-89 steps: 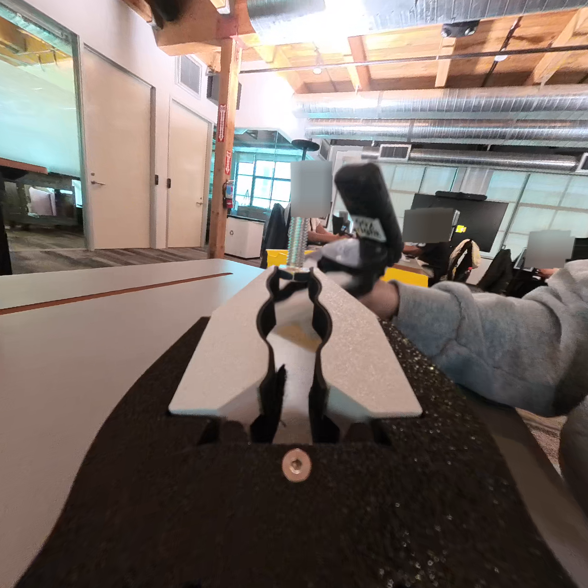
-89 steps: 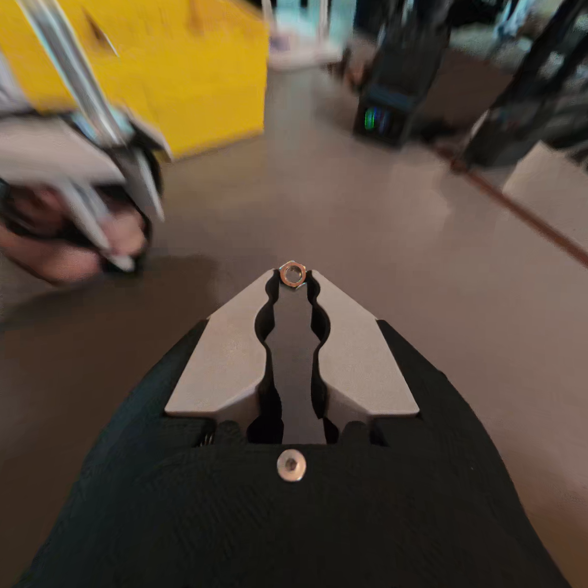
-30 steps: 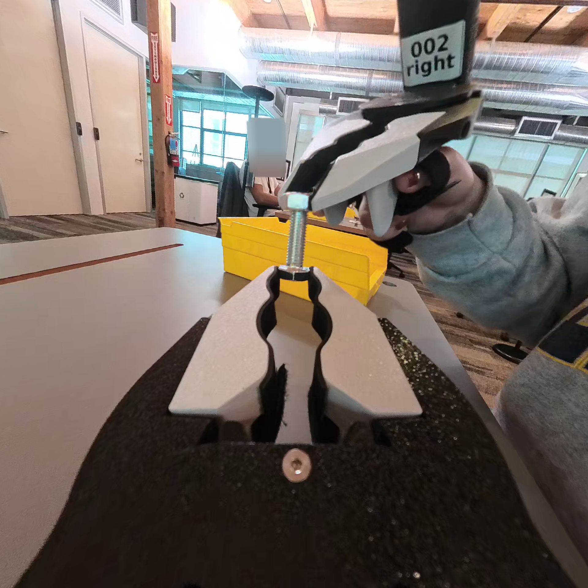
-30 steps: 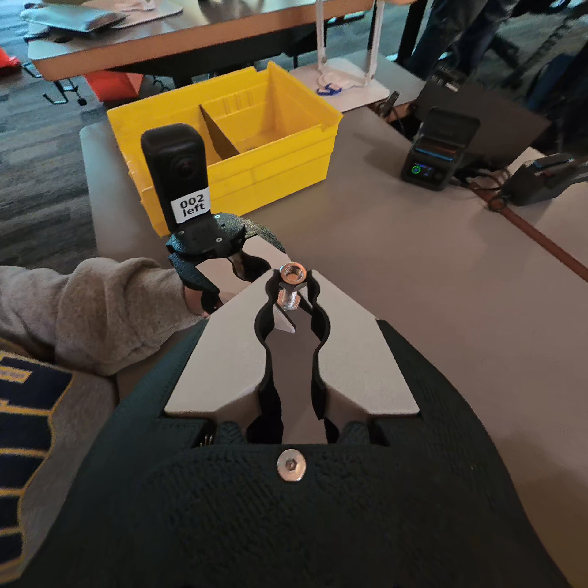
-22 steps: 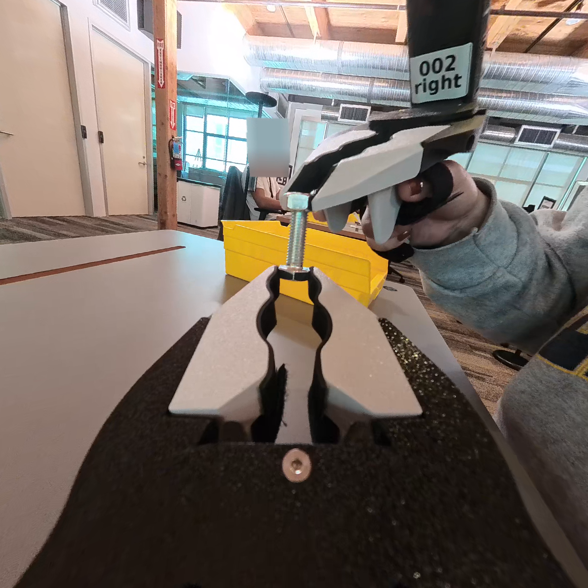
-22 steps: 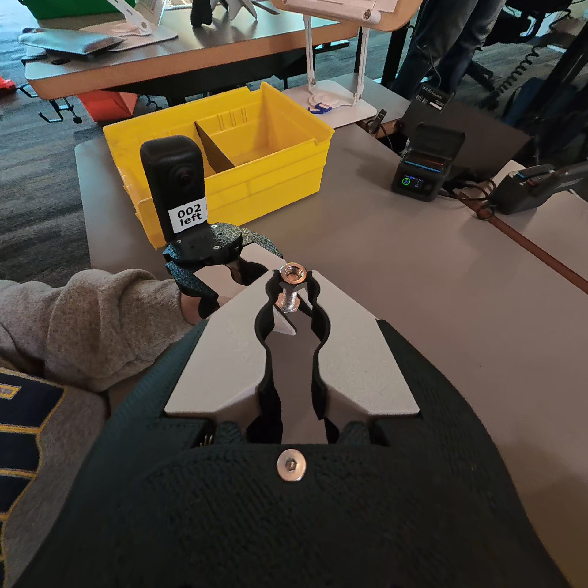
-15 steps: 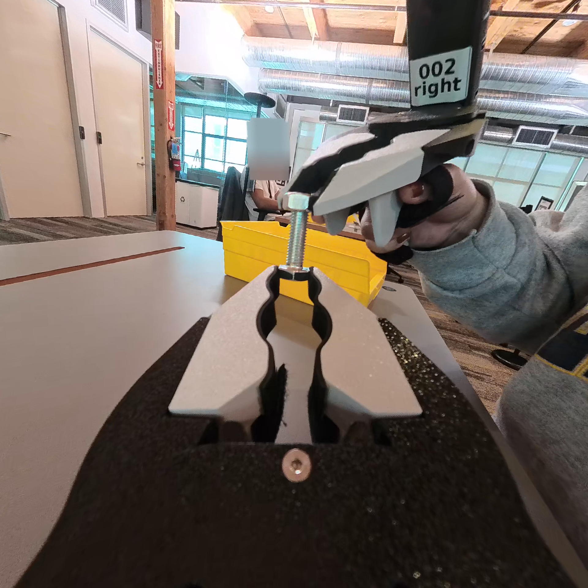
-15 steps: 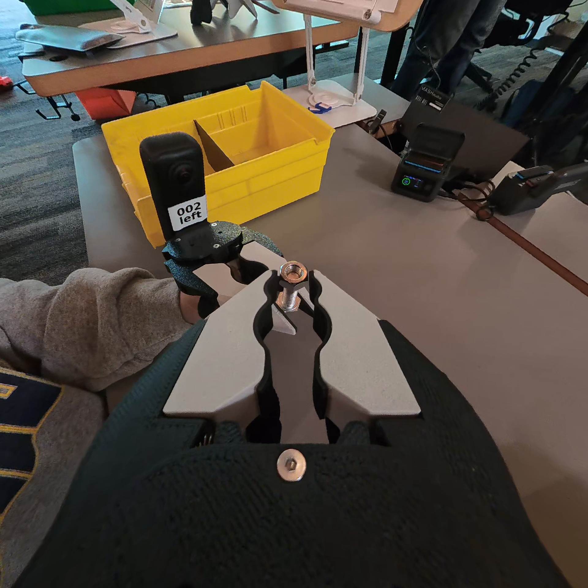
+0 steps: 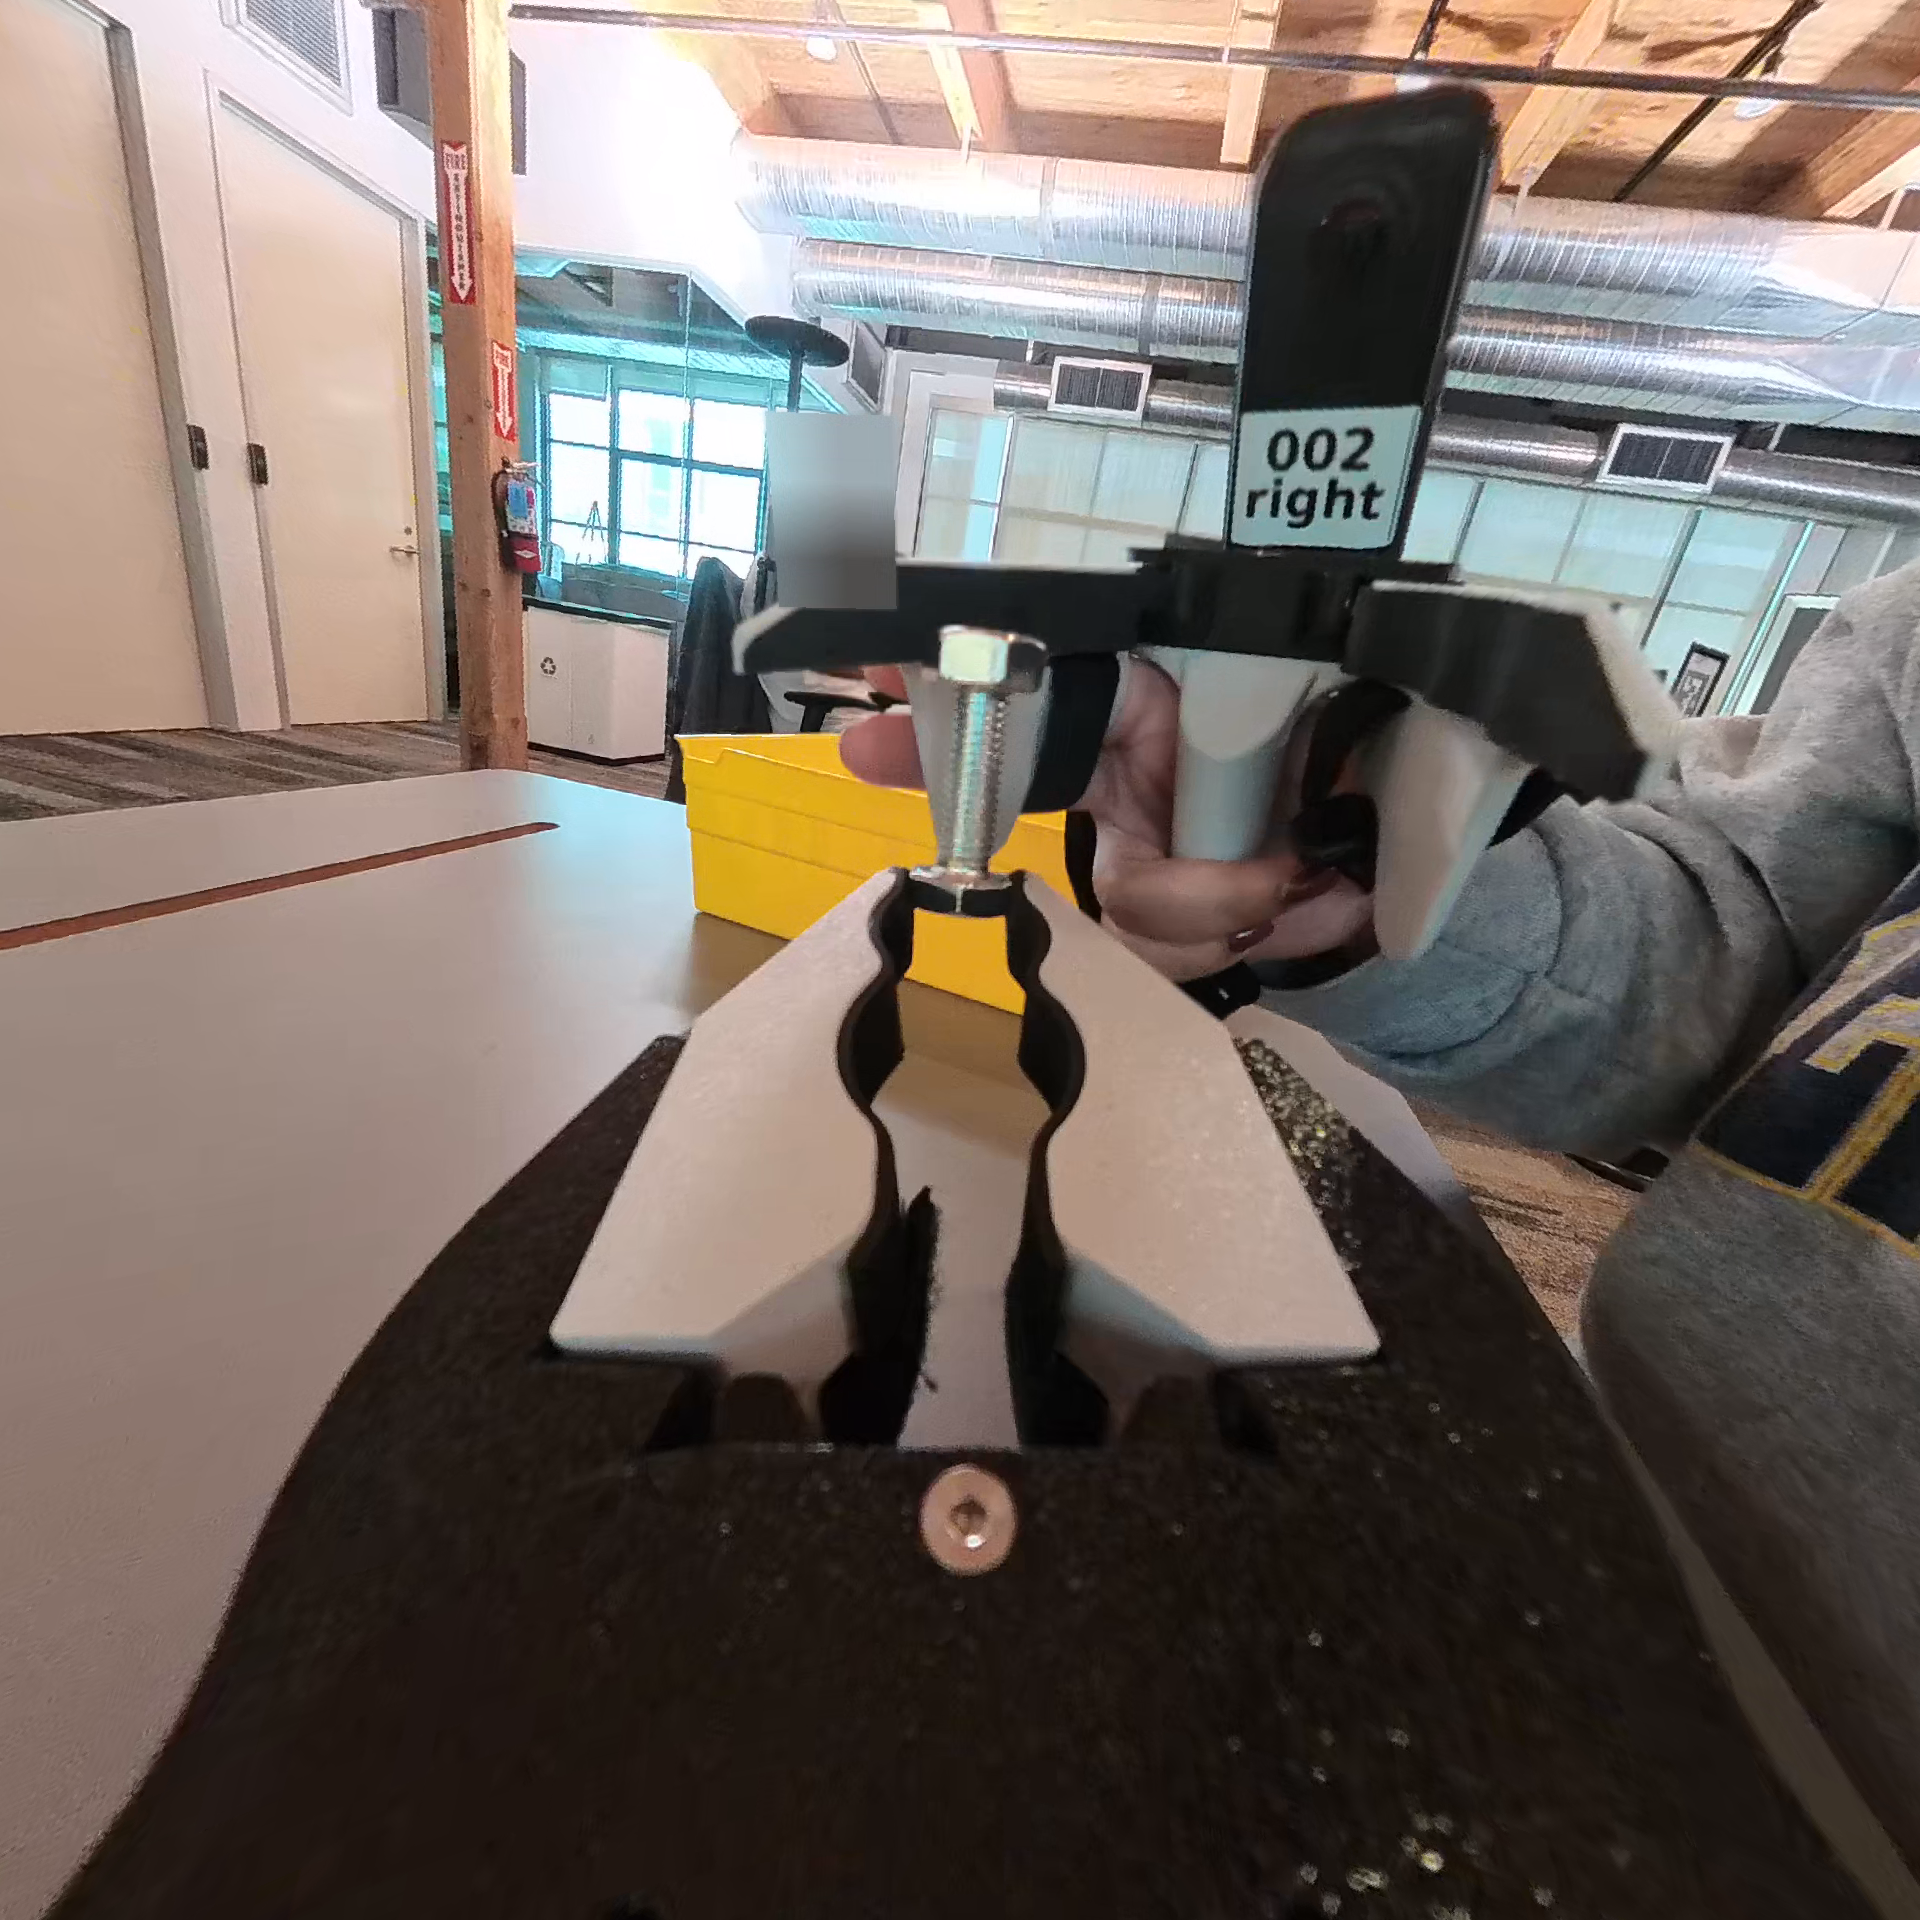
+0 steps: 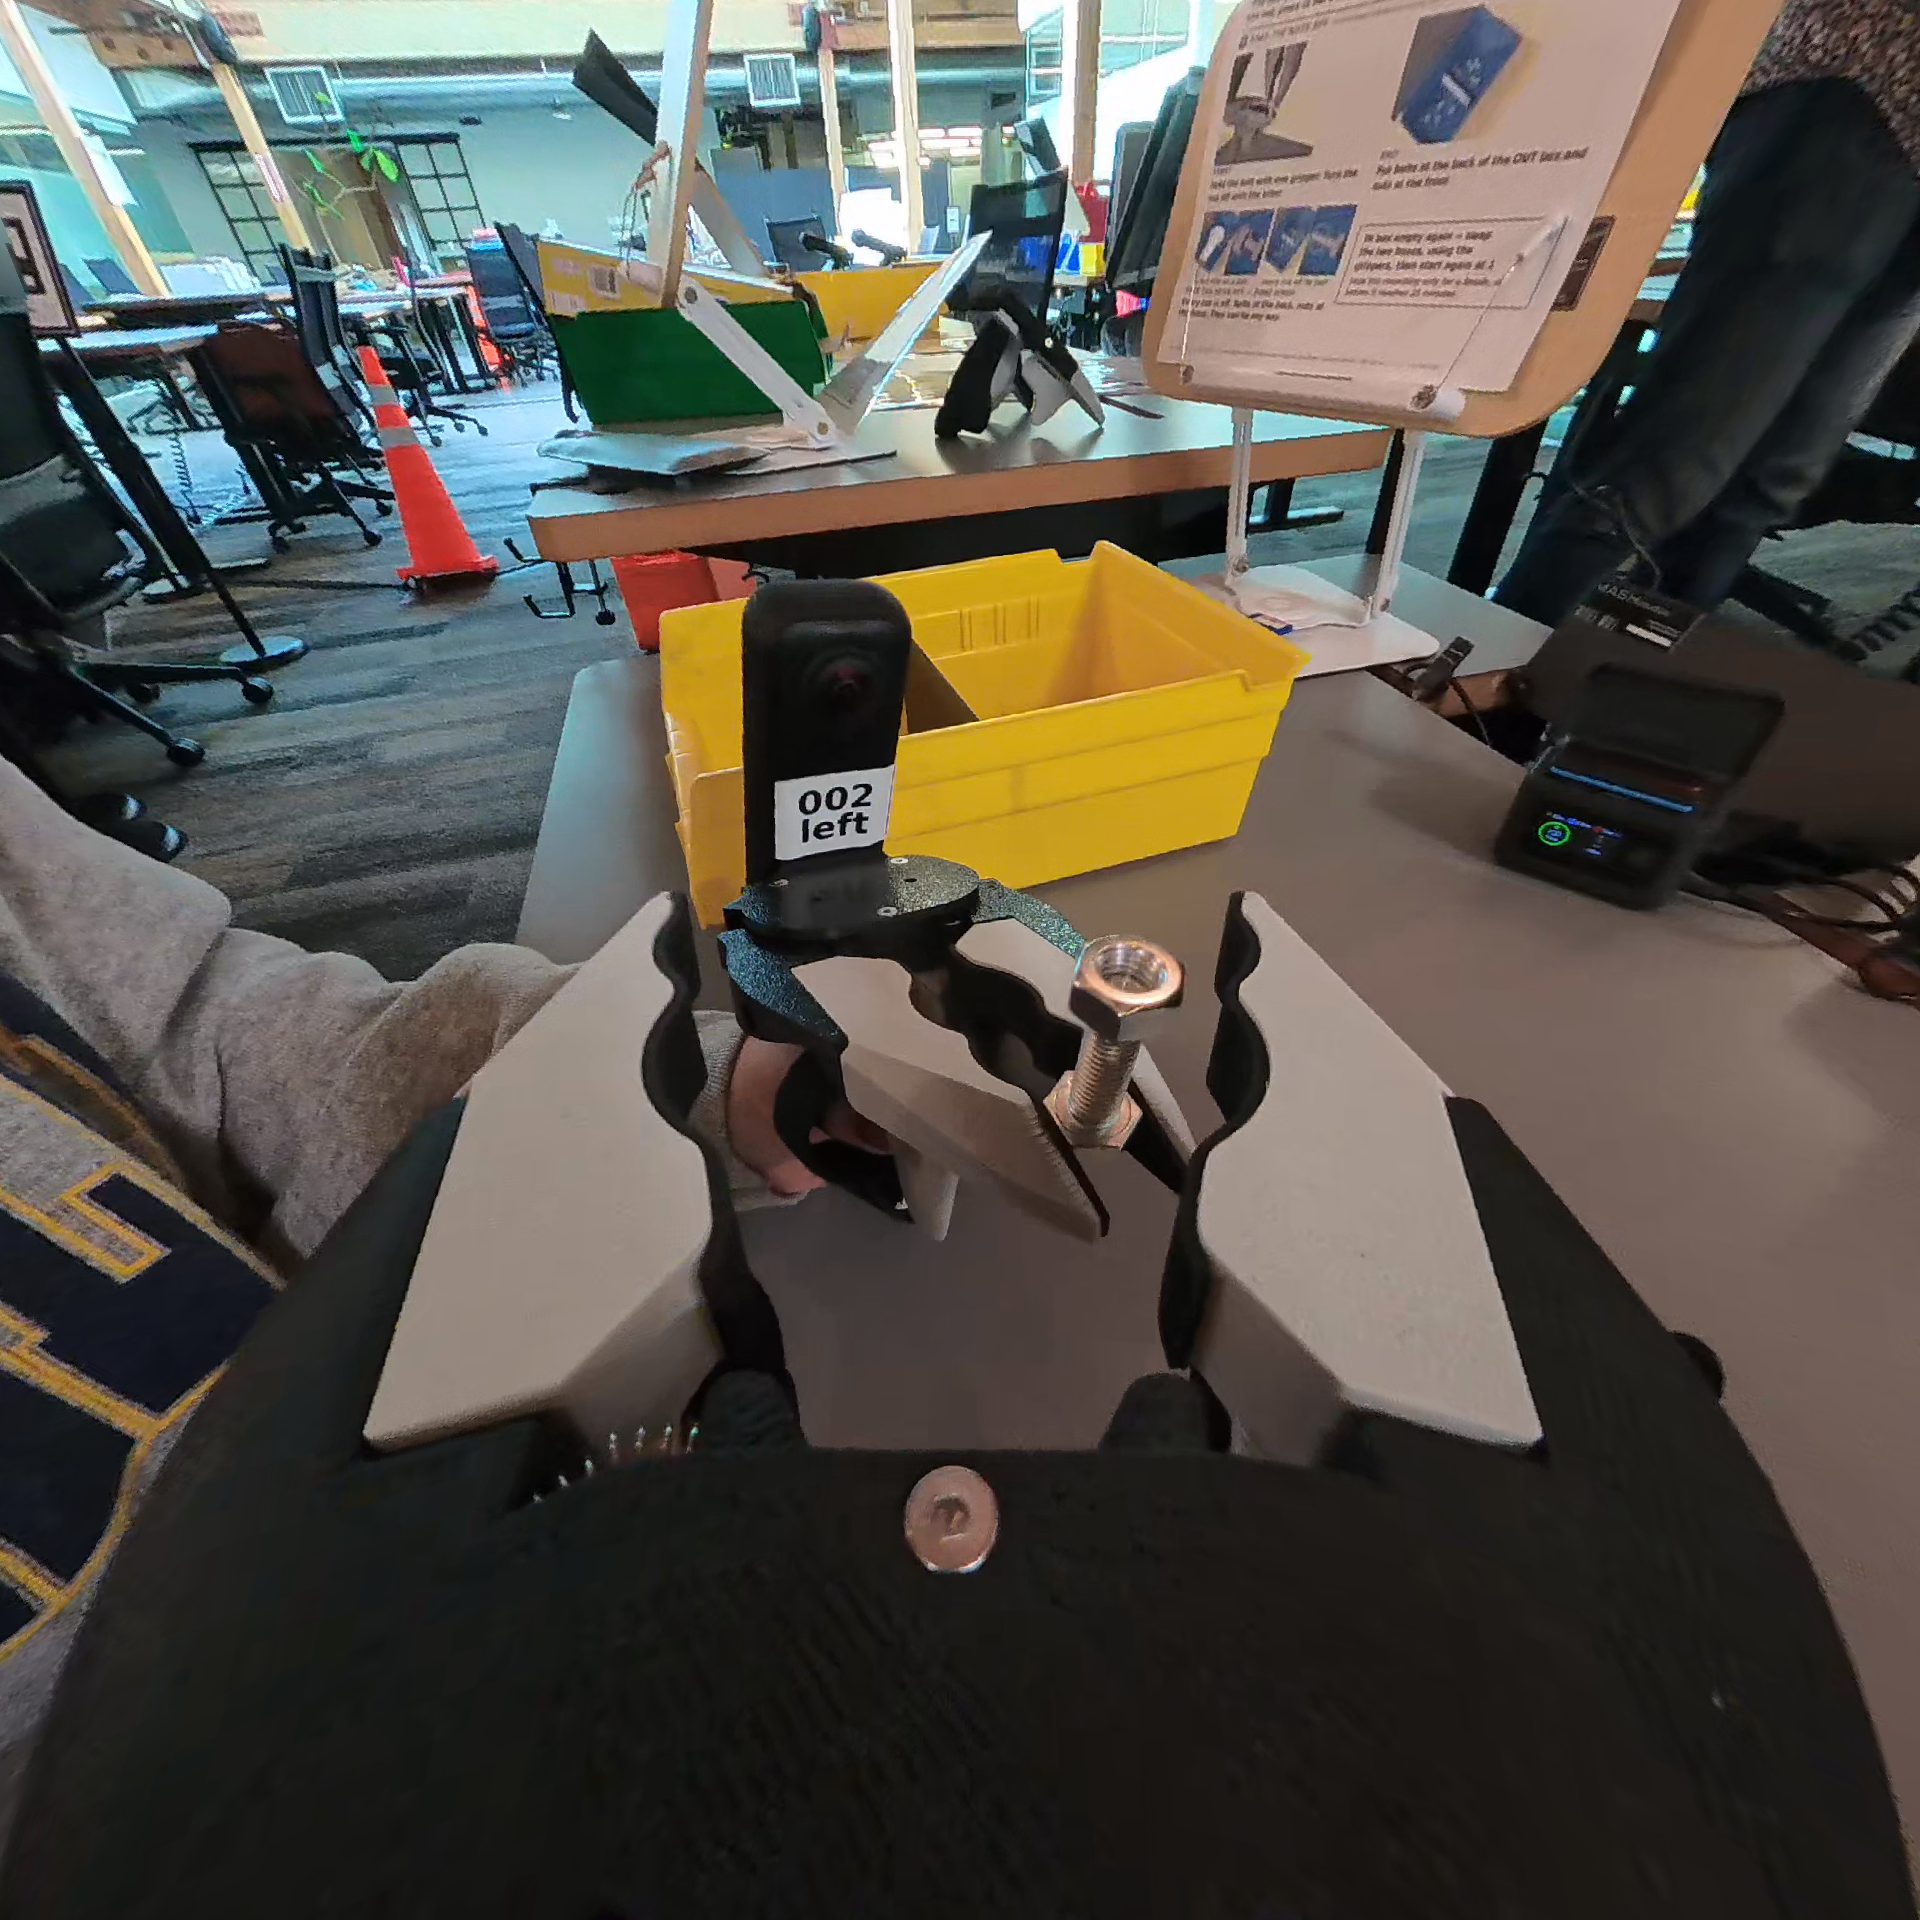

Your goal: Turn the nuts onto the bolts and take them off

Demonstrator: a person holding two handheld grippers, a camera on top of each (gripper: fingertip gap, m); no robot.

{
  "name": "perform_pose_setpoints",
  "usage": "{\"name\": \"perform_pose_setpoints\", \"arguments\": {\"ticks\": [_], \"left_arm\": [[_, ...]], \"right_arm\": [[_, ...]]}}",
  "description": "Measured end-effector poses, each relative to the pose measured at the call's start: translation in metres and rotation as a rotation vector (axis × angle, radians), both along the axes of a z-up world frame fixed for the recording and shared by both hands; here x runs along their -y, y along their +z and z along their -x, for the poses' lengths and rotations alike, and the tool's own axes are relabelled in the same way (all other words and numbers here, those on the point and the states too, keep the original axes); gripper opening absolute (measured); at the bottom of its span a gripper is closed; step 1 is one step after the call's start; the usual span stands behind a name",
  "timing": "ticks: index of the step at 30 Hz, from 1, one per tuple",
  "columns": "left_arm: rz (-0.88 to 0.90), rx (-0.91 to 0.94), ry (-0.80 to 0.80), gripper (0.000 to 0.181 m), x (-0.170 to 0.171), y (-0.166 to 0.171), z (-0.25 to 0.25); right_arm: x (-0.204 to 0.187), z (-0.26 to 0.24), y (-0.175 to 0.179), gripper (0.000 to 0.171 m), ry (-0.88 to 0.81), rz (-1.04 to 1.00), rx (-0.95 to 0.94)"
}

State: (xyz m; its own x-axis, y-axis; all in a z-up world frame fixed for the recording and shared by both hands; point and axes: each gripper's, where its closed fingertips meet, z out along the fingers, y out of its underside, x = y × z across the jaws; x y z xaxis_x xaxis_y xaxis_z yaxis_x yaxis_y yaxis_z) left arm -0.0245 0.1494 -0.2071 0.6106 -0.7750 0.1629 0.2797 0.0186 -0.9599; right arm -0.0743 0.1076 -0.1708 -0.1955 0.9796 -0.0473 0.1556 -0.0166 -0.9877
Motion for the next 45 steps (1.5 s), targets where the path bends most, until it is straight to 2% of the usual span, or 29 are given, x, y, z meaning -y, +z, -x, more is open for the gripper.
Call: {"name": "perform_pose_setpoints", "arguments": {"ticks": [18, 21, 28, 33, 39, 45], "left_arm": [[0.018, 0.030, 0.021, 0.015, -0.003, 0.001, 0.006], [0.019, 0.036, 0.027, 0.015, -0.004, 0.001, 0.008], [0.010, 0.013, -0.034, 0.015, 0.002, 0.001, -0.003], [-0.002, 0.064, -0.123, 0.015, 0.011, 0.006, -0.007], [-0.002, 0.125, -0.294, 0.015, 0.026, 0.012, -0.020], [0.005, 0.122, -0.347, 0.015, 0.032, 0.012, -0.026]], "right_arm": [[0.002, -0.014, -0.010, 0.098, -0.038, -0.092, 0.044], [0.002, -0.021, -0.012, 0.092, -0.038, -0.078, 0.048], [-0.006, -0.014, -0.003, 0.092, -0.069, -0.020, -0.047], [-0.012, -0.011, 0.003, 0.073, -0.092, -0.033, -0.103], [-0.003, -0.020, 0.010, 0.040, 0.035, 0.026, -0.146], [-0.002, -0.023, 0.012, 0.026, 0.065, -0.037, -0.137]]}}
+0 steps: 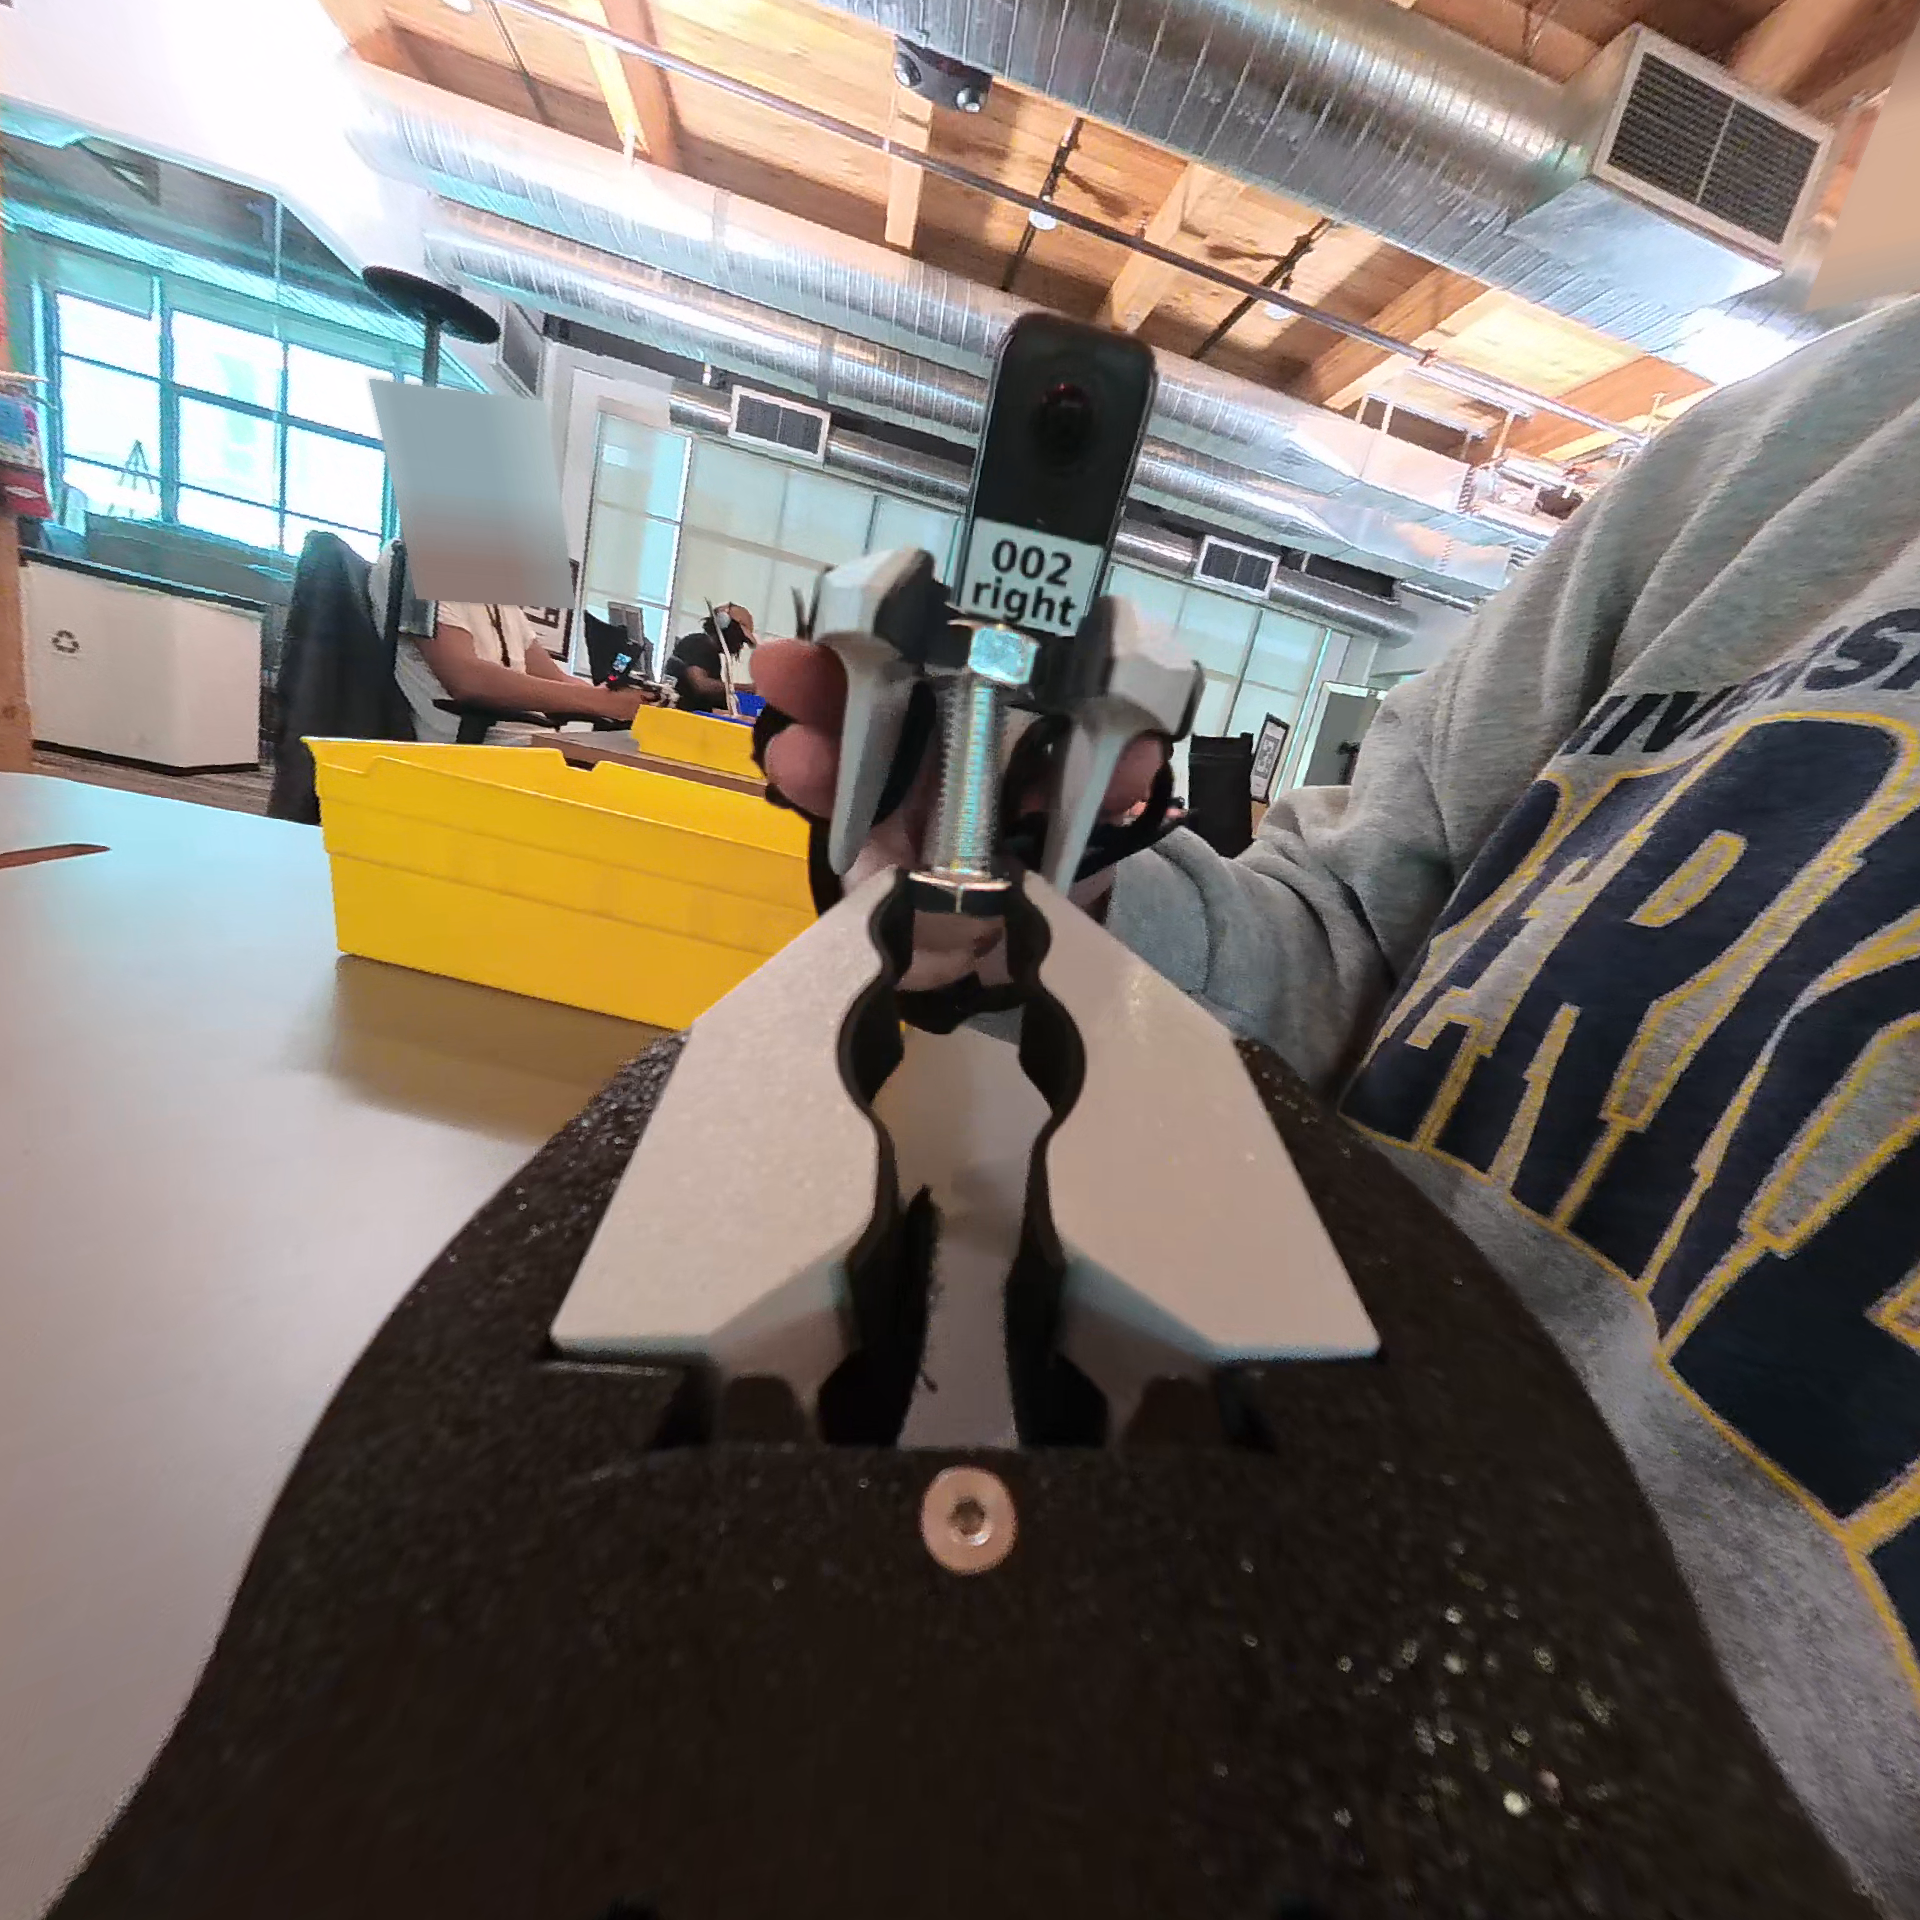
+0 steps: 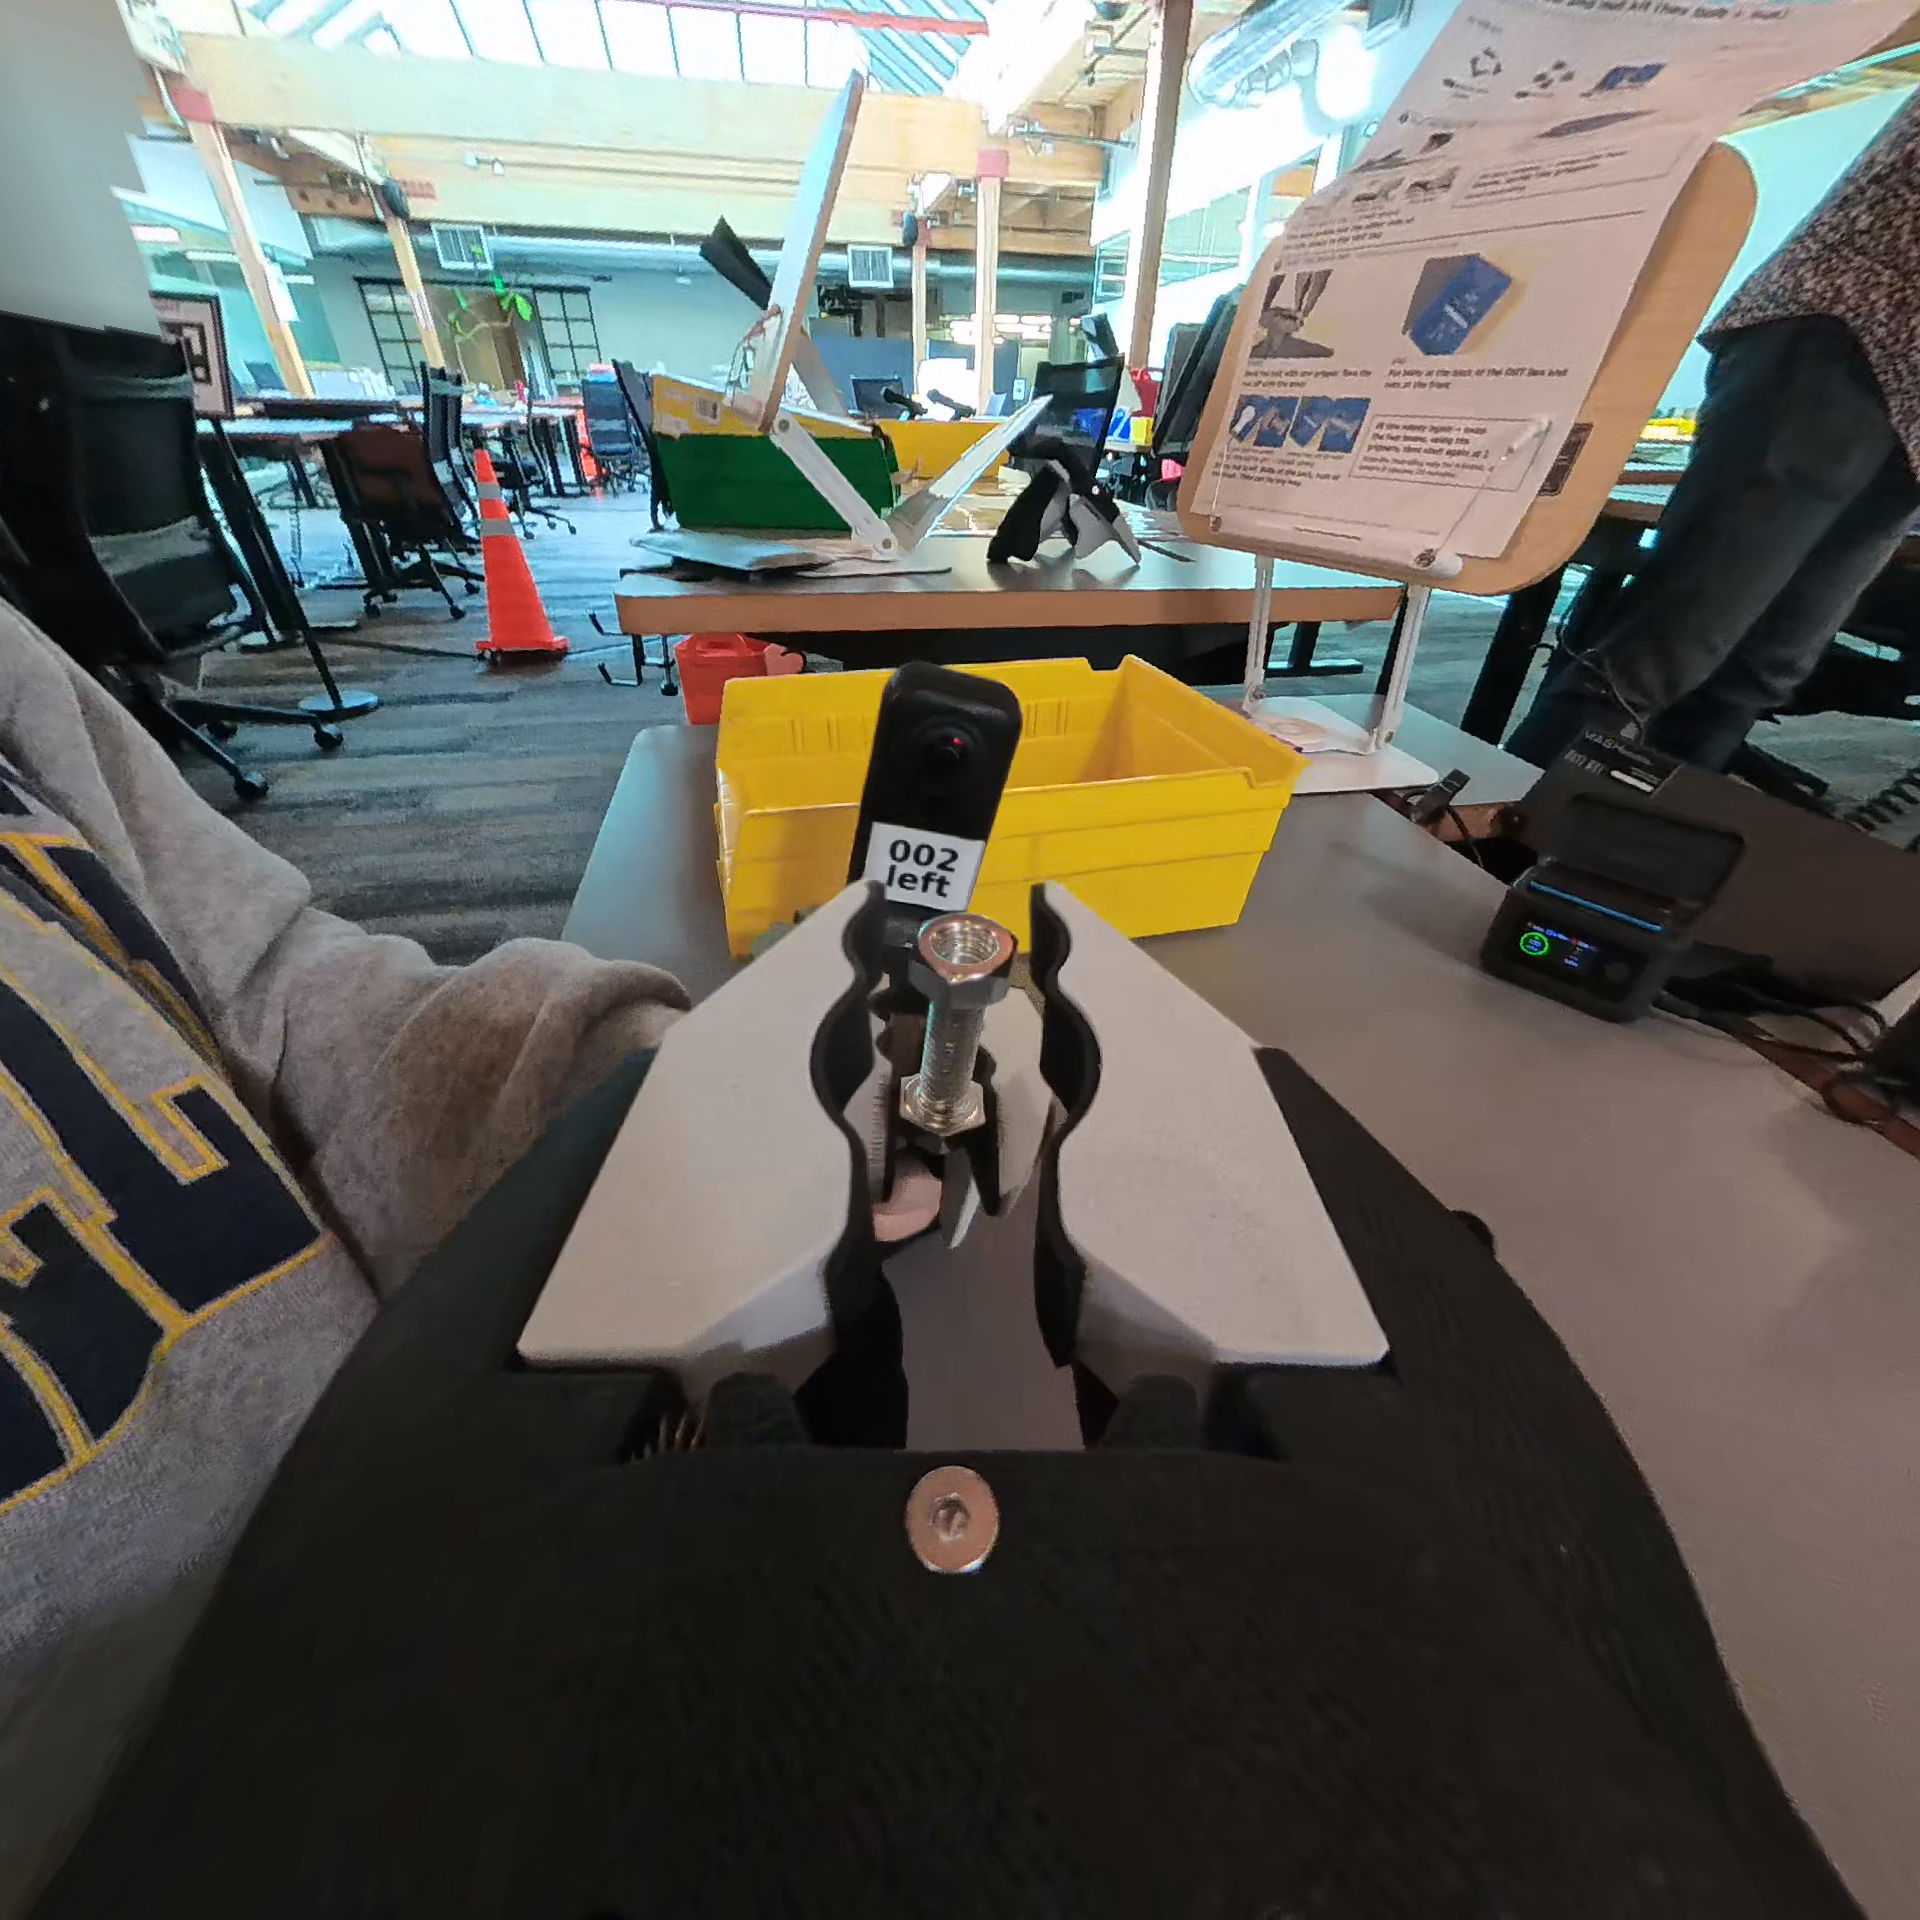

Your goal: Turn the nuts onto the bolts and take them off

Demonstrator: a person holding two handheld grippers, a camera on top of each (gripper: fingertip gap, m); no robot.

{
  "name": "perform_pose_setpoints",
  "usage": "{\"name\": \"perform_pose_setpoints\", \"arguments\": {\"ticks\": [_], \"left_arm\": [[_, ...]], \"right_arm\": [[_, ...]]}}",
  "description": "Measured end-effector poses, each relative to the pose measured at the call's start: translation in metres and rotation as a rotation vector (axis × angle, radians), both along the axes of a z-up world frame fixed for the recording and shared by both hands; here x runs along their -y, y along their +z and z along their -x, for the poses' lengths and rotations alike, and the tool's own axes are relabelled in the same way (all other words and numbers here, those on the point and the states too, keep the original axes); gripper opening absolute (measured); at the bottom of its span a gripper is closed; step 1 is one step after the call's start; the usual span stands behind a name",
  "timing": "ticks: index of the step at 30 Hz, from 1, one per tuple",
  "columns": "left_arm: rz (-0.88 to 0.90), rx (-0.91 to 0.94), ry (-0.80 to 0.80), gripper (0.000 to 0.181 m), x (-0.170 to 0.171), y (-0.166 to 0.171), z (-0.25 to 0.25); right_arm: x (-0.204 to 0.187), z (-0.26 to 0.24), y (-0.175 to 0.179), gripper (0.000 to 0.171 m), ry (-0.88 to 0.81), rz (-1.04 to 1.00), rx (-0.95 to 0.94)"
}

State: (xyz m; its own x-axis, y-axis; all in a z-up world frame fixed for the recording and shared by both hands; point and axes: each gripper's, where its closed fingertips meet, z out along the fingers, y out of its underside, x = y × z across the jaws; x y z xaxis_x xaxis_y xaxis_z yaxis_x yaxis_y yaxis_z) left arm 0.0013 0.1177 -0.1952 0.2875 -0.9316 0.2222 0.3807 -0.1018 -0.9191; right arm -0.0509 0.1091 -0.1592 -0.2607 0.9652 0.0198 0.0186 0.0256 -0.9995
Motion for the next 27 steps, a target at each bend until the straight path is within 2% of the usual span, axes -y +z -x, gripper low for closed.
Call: {"name": "perform_pose_setpoints", "arguments": {"ticks": [1, 7, 10, 15, 23, 25, 27], "left_arm": [[-0.001, 0.001, -0.011, 0.015, 0.001, 0.000, -0.001], [-0.025, 0.016, -0.166, 0.016, 0.021, 0.003, -0.010], [-0.019, -0.011, -0.109, 0.015, 0.014, 0.000, -0.009], [0.009, -0.042, 0.107, 0.015, -0.012, -0.005, 0.004], [0.017, -0.105, 0.315, 0.015, -0.031, -0.011, 0.013], [0.011, -0.113, 0.346, 0.015, -0.032, -0.012, 0.014], [0.011, -0.108, 0.348, 0.015, -0.033, -0.011, 0.015]], "right_arm": [[0.001, 0.000, -0.001, 0.019, 0.007, -0.010, 0.003], [0.024, -0.010, 0.000, 0.018, 0.244, 0.078, 0.055], [0.016, -0.009, -0.002, 0.017, 0.221, 0.109, 0.075], [-0.014, 0.005, -0.005, 0.017, -0.093, 0.112, 0.000], [-0.043, 0.007, -0.007, 0.017, -0.676, 0.071, -0.141], [-0.044, 0.007, -0.007, 0.017, -0.765, 0.018, -0.142], [-0.044, 0.007, -0.007, 0.017, -0.787, 0.015, -0.141]]}}
